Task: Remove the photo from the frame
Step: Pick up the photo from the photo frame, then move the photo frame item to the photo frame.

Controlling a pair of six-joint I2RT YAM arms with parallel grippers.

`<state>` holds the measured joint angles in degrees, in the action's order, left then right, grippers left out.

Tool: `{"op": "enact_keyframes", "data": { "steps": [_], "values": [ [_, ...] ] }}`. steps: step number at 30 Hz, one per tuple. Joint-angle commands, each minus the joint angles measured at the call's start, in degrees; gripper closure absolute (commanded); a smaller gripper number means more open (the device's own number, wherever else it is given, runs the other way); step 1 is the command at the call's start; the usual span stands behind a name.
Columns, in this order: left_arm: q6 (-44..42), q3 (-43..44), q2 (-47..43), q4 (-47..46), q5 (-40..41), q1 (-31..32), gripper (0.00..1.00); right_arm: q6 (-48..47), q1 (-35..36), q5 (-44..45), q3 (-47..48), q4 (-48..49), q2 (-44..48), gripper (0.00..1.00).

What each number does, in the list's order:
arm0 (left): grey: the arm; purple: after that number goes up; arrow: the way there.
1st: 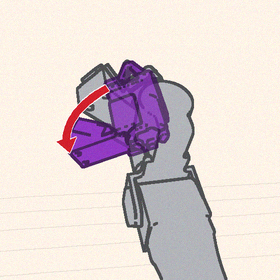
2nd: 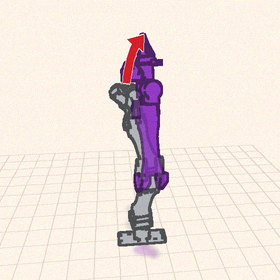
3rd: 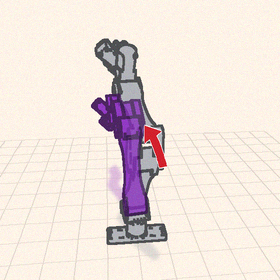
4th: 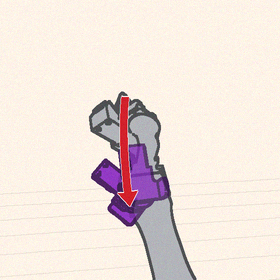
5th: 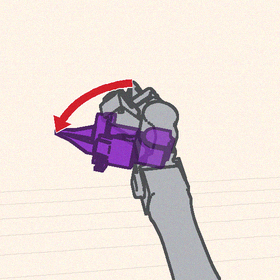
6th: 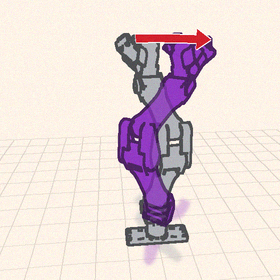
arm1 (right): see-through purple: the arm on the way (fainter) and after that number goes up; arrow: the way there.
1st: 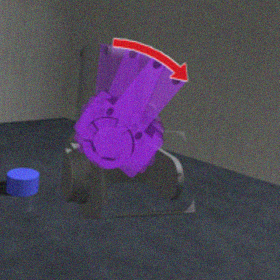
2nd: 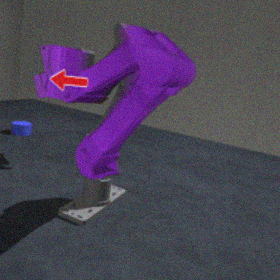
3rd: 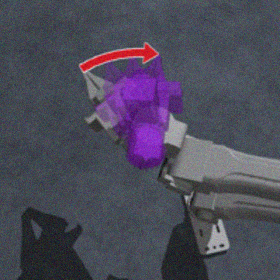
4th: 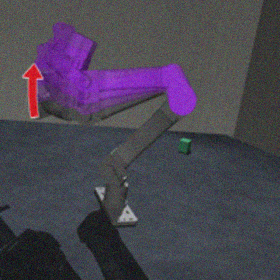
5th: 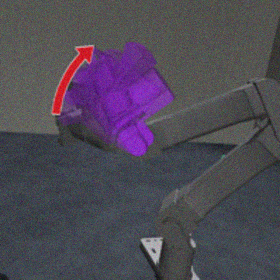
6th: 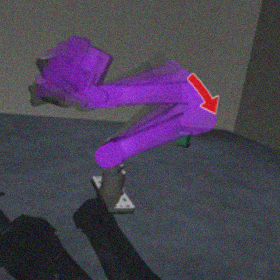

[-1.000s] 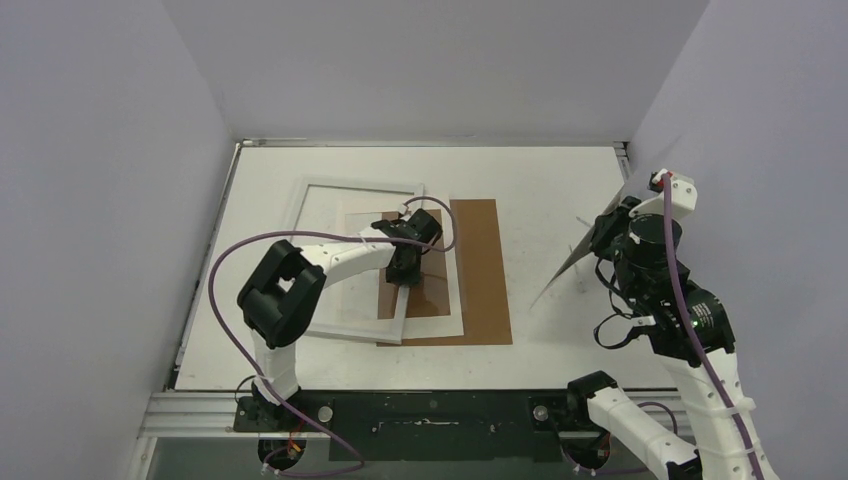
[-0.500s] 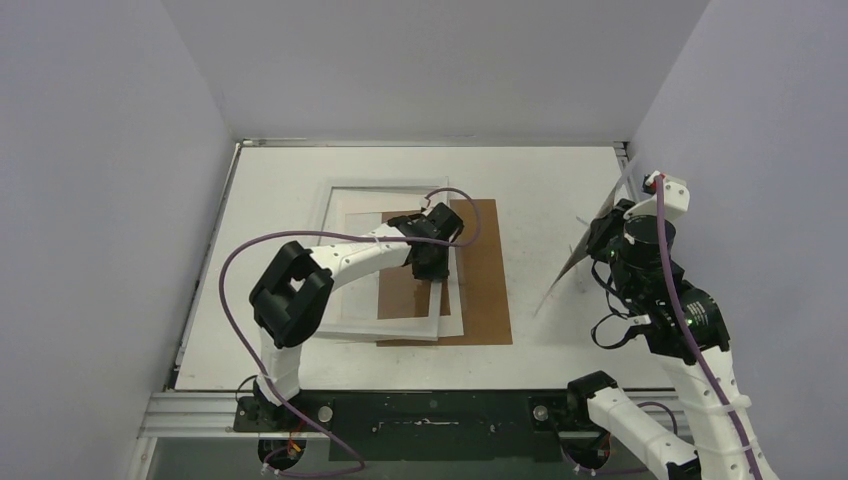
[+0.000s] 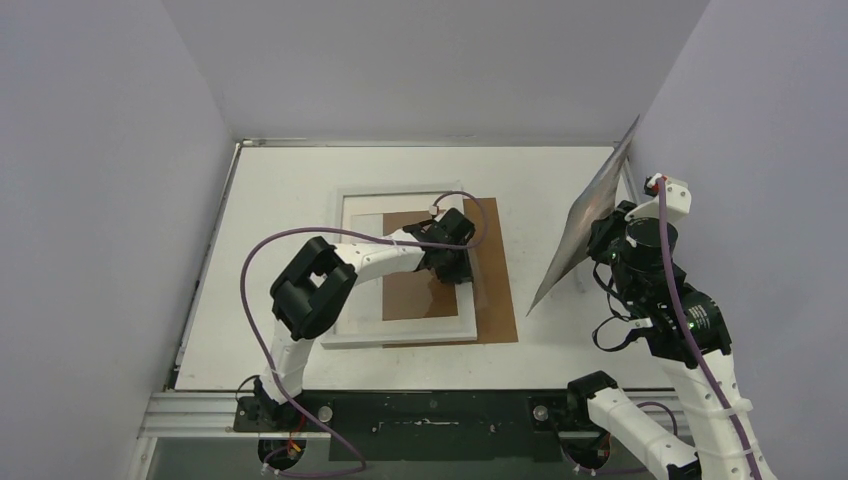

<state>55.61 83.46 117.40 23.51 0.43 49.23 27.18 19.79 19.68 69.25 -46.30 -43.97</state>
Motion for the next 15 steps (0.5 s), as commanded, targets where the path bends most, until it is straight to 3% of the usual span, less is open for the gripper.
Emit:
{"op": "enact_keyframes", "data": {
  "steps": [1,6,10,15],
  "values": [
    [5.7,5.1,2.0,-8.2,-5.8,1.7,0.84,-1.1,-0.5,0.5,0.9,2.4,0.6,0.95],
    [6.4,6.2,2.8,-9.7,-7.1,2.1,0.76,-1.1,-0.5,0.4,0.5,2.5,0.6,0.95],
    [3.6,6.6,1.7,-8.3,-7.3,2.1,0.42,-0.9,-0.5,0.2,0.5,2.5,0.5,0.95],
    [-0.6,4.5,-4.2,-5.1,-4.3,1.8,0.35,-1.1,-0.5,0.0,1.8,2.5,-0.2,0.95]
  ]
}}
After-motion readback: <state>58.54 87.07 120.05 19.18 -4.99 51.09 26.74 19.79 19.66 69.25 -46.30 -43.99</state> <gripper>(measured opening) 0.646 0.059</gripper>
